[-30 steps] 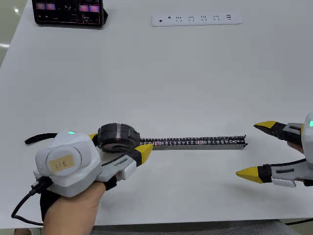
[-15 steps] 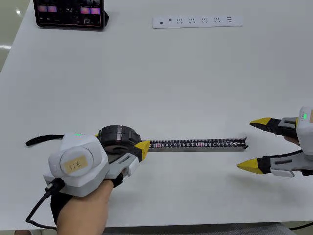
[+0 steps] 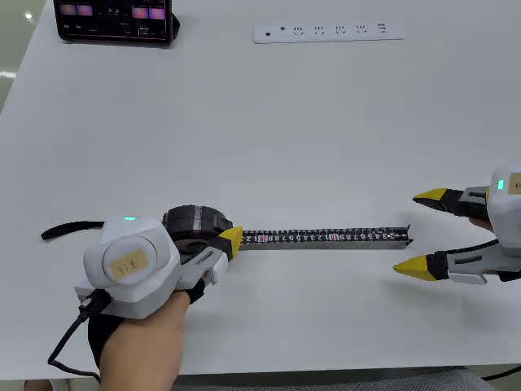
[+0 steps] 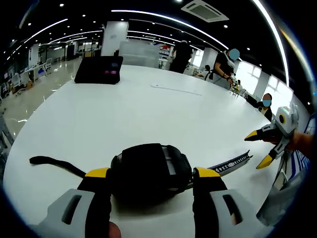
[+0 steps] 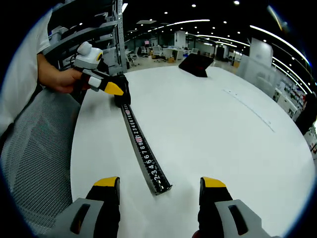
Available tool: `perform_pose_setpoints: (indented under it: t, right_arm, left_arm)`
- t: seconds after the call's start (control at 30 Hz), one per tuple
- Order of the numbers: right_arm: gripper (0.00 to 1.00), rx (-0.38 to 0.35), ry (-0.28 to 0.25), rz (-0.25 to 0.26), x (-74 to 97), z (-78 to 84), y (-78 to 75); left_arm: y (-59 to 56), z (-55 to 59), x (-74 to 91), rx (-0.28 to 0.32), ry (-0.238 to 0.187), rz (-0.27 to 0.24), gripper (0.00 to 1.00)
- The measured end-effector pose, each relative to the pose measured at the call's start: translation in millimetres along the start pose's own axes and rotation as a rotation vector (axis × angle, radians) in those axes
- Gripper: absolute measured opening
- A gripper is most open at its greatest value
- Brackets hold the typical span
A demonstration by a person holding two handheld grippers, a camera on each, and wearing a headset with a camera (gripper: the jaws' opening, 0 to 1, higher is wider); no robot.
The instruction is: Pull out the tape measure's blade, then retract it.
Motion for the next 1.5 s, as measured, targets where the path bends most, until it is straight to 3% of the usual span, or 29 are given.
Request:
perform_pose_setpoints:
  t: [0.43,1.07,1.5]
  right_arm:
    - [0.57,0.04,0.026,-0.027,-2.4,0.7,-4.0]
    - [0.23,0.17,0.111,-0.146,-14.5,-2.8,-11.4]
    - [0.12,0.223,0.12,-0.186,-16.7,-2.2,-14.4]
  left_arm:
    - [2.1,0.0,-1.9,0.002,0.008,0.0,0.61]
    - [2.7,-1.0,-2.2,0.007,0.029,0.003,0.61]
    - [3.6,-1.1,-2.1,0.011,0.031,0.007,0.61]
Point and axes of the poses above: the centre of the closed fingertips' face, and the gripper's own axes: x roughly backward along the fingers, y roughly to its left, z roughly out of its underside, the point moved 10 cm from there along x, roughly backward along the fingers, and after that the axes turned 5 degrees about z, right-handed, at the moved point
